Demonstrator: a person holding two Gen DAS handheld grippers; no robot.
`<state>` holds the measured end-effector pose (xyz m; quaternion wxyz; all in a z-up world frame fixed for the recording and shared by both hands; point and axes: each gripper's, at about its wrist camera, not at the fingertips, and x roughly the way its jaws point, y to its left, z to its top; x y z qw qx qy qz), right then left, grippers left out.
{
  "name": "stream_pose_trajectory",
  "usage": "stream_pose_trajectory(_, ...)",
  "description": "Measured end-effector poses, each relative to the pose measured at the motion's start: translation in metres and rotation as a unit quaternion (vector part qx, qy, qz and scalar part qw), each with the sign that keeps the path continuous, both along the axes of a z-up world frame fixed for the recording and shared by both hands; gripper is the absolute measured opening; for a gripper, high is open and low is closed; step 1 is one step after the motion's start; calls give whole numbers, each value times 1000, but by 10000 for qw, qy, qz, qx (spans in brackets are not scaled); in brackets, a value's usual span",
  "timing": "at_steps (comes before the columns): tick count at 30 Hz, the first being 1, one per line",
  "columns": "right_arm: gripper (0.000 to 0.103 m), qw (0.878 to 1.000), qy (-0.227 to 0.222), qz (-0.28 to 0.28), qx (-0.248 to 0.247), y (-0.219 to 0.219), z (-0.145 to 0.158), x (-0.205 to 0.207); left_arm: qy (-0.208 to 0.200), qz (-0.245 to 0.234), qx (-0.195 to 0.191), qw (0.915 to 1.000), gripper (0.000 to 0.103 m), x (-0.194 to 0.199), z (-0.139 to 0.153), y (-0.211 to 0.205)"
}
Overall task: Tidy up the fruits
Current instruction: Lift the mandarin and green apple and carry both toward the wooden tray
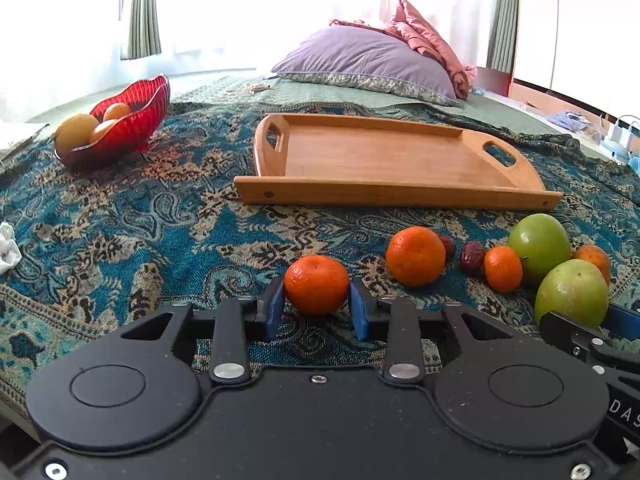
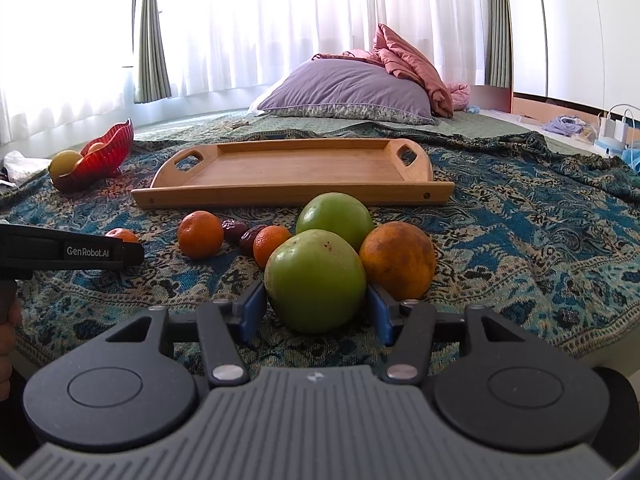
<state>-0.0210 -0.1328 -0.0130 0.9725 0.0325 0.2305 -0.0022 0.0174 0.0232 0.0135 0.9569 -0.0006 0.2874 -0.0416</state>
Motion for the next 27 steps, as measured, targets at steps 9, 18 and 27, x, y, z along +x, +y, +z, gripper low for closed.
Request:
stream_pose_trajectory(9, 58, 9996, -196, 88, 178, -4, 5, -11, -207, -139, -19, 9997, 32, -14, 16, -7)
stream_pose_trajectory(18, 62, 9996, -241, 130, -70, 2, 6, -14, -154, -215, -11, 9997, 32, -21, 16, -13)
stream_pose_trajectory(27, 70, 9998, -137, 114, 111, 1, 2, -4, -118, -271, 42, 9996, 32, -21, 11, -15)
